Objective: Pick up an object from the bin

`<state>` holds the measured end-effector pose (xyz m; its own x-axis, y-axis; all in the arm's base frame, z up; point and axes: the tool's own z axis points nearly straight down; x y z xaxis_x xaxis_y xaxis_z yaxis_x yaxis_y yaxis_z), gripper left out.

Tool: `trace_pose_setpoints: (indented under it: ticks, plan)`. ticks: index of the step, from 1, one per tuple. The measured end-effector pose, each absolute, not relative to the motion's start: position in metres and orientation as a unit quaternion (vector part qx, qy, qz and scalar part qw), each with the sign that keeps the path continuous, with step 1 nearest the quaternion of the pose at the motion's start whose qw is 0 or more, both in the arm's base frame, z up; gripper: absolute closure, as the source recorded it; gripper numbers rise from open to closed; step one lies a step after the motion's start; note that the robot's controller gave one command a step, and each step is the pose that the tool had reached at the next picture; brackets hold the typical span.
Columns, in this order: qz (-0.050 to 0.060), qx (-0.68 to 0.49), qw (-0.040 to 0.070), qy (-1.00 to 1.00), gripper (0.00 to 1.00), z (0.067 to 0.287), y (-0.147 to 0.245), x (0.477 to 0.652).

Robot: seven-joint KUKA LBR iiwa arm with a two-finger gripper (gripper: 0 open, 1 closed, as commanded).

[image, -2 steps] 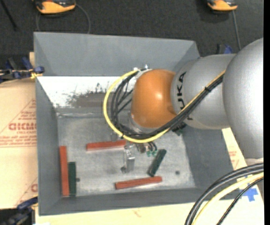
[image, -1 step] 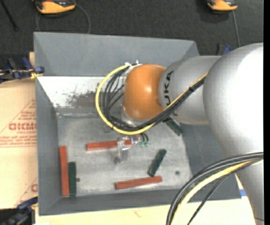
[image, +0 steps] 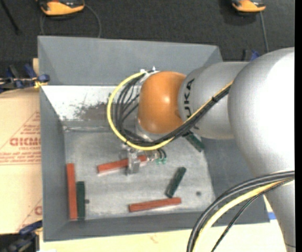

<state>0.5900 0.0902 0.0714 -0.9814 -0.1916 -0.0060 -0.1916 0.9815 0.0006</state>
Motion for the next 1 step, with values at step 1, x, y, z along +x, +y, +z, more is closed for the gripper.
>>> trace_pose_setpoints:
  ticks: [1]
  plan:
    - [0.000,-0.101,0.007,0.995,1.00,0.2328,0.0869,0.6116]
